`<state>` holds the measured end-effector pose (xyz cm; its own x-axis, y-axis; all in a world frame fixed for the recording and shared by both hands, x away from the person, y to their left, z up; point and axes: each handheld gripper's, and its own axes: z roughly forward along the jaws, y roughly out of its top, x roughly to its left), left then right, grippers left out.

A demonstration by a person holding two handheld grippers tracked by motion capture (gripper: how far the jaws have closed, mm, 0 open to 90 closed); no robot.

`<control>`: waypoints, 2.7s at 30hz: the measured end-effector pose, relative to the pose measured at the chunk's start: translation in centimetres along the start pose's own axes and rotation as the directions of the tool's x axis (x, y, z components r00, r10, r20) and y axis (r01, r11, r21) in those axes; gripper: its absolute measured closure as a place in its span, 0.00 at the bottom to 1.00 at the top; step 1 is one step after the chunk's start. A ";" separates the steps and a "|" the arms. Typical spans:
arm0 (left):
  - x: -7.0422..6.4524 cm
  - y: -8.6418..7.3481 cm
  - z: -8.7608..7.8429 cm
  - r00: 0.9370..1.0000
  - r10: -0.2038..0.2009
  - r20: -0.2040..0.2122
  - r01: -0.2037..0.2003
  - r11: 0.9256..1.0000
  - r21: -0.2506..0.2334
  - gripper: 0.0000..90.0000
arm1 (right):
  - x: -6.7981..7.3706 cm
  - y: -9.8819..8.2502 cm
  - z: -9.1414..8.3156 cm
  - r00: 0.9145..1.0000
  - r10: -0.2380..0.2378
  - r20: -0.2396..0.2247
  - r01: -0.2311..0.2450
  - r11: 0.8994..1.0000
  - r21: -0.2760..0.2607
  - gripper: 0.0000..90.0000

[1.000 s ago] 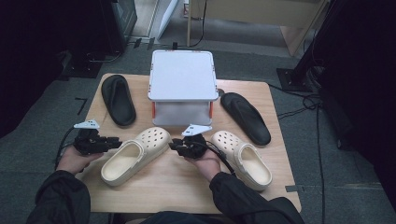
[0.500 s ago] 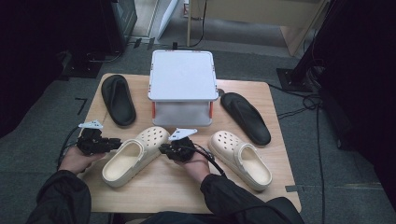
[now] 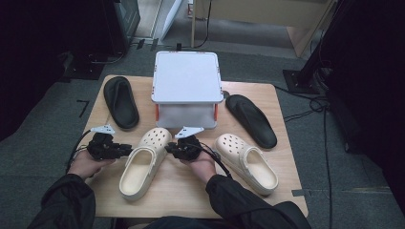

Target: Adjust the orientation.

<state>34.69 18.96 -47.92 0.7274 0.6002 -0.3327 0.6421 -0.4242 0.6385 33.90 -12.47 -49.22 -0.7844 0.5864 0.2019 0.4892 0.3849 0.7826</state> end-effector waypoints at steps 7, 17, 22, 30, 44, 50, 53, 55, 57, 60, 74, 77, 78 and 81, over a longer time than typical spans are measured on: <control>-0.4 0.3 0.5 1.000 -0.014 0.021 0.014 1.000 -0.010 0.79 | -0.5 0.1 -0.2 1.000 0.012 0.009 -0.012 1.000 0.004 0.86; -1.5 0.9 1.5 0.997 0.009 0.072 -0.009 1.000 0.000 0.78 | -1.6 0.4 -1.0 0.999 0.035 0.030 -0.035 0.999 -0.017 0.86; -1.8 1.1 1.8 0.996 0.009 0.087 -0.007 1.000 -0.014 0.77 | -2.1 0.5 -1.2 0.998 0.047 0.038 -0.046 0.999 -0.023 0.86; -1.9 1.3 2.0 0.997 0.006 0.077 -0.003 0.999 -0.033 0.71 | -2.6 0.7 -1.6 0.998 0.047 0.048 -0.047 0.999 -0.013 0.80; -1.4 2.3 0.8 0.997 -0.022 0.073 0.030 0.994 -0.104 0.58 | -1.0 2.3 -4.1 1.000 0.008 0.010 -0.008 0.999 -0.041 0.65; -1.5 4.2 0.5 0.998 -0.013 0.054 0.022 0.987 -0.159 0.55 | 0.5 3.3 -5.6 1.000 -0.017 -0.024 0.015 0.997 -0.069 0.58; -1.3 5.1 0.6 0.998 -0.013 0.068 0.024 0.986 -0.164 0.55 | 1.2 3.5 -5.7 0.999 -0.035 -0.041 0.032 0.997 -0.066 0.56; -1.3 5.3 0.6 0.998 -0.004 0.063 0.014 0.987 -0.159 0.55 | 1.4 3.5 -5.7 0.998 -0.040 -0.047 0.037 0.997 -0.063 0.55; -1.3 5.8 0.6 0.999 0.008 0.050 0.001 0.987 -0.161 0.54 | 1.8 3.5 -5.5 0.997 -0.044 -0.061 0.041 0.998 -0.049 0.53; -1.2 6.4 0.2 0.999 0.016 0.038 -0.009 0.984 -0.178 0.54 | 2.5 3.5 -5.3 0.995 -0.047 -0.083 0.043 0.998 -0.044 0.50; -1.7 9.0 -1.9 0.999 0.037 0.018 -0.032 0.975 -0.222 0.55 | 3.9 0.6 -2.6 0.999 -0.038 0.005 0.038 0.999 0.020 0.45; -2.1 9.9 -1.5 0.998 0.060 0.016 -0.055 0.975 -0.214 0.55 | 3.6 0.3 -2.2 1.000 -0.021 0.017 0.021 1.000 0.014 0.43; -2.1 9.9 -1.5 0.998 0.060 0.016 -0.055 0.975 -0.214 0.55 | 3.4 0.3 -2.2 1.000 -0.012 0.014 0.011 1.000 0.011 0.44; -2.2 10.4 -1.3 0.997 0.072 0.025 -0.065 0.976 -0.209 0.55 | 3.5 0.3 -2.4 1.000 -0.025 0.016 0.024 0.999 0.023 0.48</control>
<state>39.48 14.10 -39.67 0.7774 0.5511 -0.3033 0.5289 -0.3116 0.7894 30.40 -12.04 -46.87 -0.7898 0.5885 0.1730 0.4788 0.4153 0.7734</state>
